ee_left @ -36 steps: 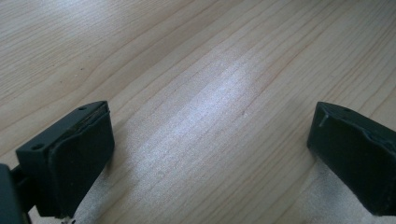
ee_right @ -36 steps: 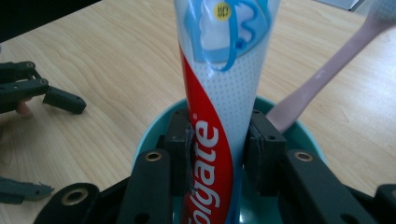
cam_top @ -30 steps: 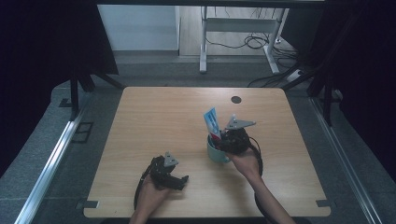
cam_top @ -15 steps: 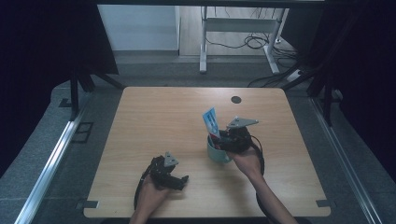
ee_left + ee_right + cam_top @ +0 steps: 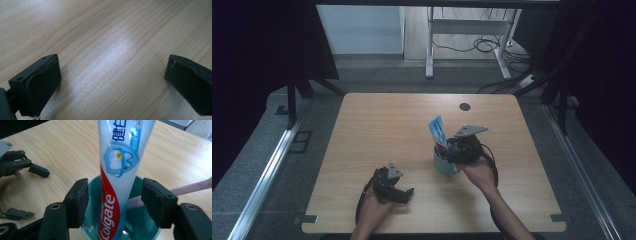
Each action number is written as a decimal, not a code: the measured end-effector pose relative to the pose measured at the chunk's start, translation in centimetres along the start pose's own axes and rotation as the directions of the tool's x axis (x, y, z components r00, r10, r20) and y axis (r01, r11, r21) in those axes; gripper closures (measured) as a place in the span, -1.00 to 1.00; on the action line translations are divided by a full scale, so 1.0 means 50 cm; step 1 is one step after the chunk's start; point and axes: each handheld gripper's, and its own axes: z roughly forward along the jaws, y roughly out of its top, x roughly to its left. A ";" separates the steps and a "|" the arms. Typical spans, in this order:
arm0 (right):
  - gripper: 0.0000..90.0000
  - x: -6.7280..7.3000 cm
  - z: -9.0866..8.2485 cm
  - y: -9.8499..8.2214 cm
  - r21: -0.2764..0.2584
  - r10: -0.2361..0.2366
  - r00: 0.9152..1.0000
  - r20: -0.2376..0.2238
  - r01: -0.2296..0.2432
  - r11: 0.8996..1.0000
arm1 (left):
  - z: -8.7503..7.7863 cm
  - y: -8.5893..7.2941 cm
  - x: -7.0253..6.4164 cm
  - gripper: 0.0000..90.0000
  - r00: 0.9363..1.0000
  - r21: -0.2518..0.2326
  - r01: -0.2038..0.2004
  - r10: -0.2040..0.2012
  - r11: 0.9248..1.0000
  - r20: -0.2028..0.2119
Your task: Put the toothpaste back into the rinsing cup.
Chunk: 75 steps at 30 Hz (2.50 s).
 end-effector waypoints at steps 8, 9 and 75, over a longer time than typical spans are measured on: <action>-0.37 0.003 -0.009 0.001 0.010 -0.011 1.000 -0.011 0.011 1.000 | 0.000 0.000 0.000 -0.99 1.000 -0.001 0.001 -0.001 1.000 -0.001; -0.38 0.003 -0.010 0.000 0.013 -0.013 1.000 -0.012 0.013 1.000 | 0.000 0.000 0.000 -0.99 1.000 -0.001 0.001 -0.001 1.000 -0.002; -1.00 -0.055 -0.148 -0.100 0.088 -0.047 0.988 0.150 0.034 0.996 | 0.000 0.000 -0.001 -0.99 1.000 -0.002 0.005 -0.005 1.000 -0.004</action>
